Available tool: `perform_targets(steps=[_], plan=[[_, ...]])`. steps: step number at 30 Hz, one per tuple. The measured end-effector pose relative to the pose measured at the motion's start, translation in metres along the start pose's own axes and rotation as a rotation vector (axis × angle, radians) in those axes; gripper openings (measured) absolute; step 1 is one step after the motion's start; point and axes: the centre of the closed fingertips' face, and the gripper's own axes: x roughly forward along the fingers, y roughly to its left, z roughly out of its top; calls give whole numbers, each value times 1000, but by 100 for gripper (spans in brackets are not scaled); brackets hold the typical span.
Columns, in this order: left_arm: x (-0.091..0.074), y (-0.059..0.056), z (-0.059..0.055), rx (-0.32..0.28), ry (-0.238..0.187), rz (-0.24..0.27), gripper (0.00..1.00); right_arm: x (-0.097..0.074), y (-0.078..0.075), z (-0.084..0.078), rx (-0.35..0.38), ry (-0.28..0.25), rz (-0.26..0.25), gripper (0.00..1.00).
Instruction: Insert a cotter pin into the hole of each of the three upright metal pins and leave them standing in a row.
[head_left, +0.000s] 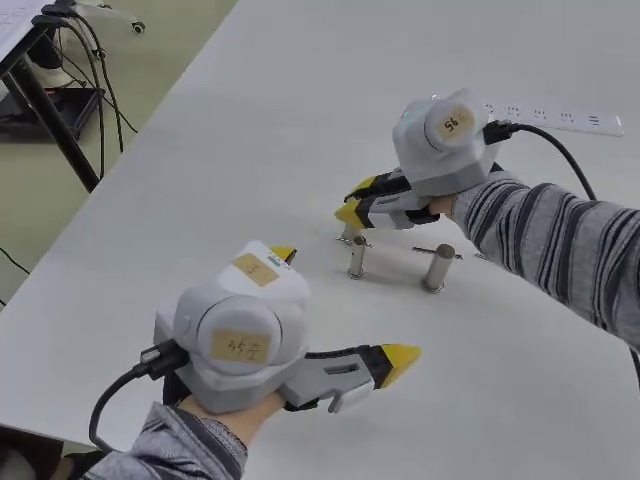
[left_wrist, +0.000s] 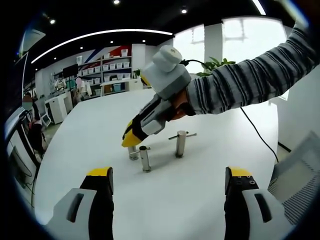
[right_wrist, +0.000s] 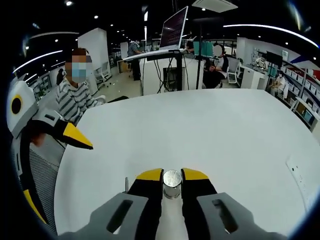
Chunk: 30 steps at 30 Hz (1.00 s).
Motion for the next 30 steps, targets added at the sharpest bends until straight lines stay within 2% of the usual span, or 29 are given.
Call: perform_targets(steps=[4, 11, 20, 30], plan=[[-1, 1, 0, -1, 0, 3, 91, -6, -3, -3, 20, 2, -3, 8], [-2, 0, 1, 3, -6, 2, 91, -28, -7, -11, 27, 7, -29, 8], [-1, -4, 3, 2, -11, -9, 91, -64, -19, -35, 50, 33, -72, 8], [-1, -5, 3, 2, -14, -15, 91, -104, -29, -70, 103, 59, -121, 8]])
